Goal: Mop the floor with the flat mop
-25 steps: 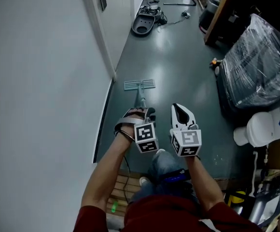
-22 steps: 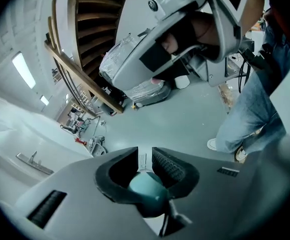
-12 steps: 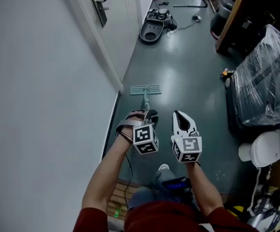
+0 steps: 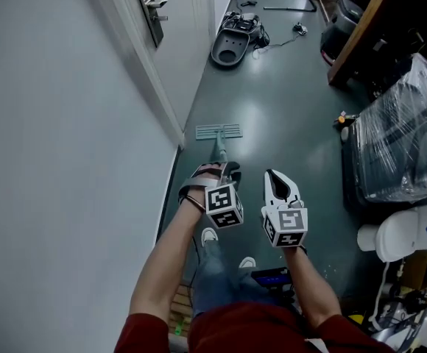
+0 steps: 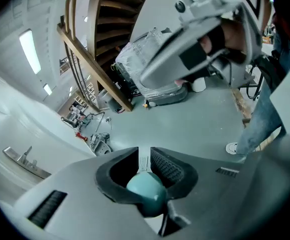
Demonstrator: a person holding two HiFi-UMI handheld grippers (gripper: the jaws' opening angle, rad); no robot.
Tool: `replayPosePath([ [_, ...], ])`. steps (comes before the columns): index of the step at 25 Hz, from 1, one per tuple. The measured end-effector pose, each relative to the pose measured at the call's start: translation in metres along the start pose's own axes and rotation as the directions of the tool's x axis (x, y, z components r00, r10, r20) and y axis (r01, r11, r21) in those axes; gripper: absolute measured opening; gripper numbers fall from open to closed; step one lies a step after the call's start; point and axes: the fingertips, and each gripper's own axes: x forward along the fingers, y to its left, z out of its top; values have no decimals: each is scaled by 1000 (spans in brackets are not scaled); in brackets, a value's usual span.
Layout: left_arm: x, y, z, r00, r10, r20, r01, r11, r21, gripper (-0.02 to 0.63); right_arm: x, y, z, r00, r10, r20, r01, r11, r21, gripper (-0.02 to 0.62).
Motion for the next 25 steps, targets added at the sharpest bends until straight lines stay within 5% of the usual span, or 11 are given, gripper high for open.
replayPosePath([
  [13, -5, 105, -38, 995, -73, 66, 72, 997, 17, 63, 120, 38, 53, 997, -72, 1, 72, 997, 21, 17],
  [19, -3, 90, -44, 993, -86, 75, 81, 994, 74, 64, 133, 30, 52, 993, -117, -6, 117, 992, 35, 17],
  [25, 4, 99, -56, 994, -54, 95, 50, 998, 38, 64, 145, 28, 48, 994, -108, -19, 109, 994, 23, 17],
])
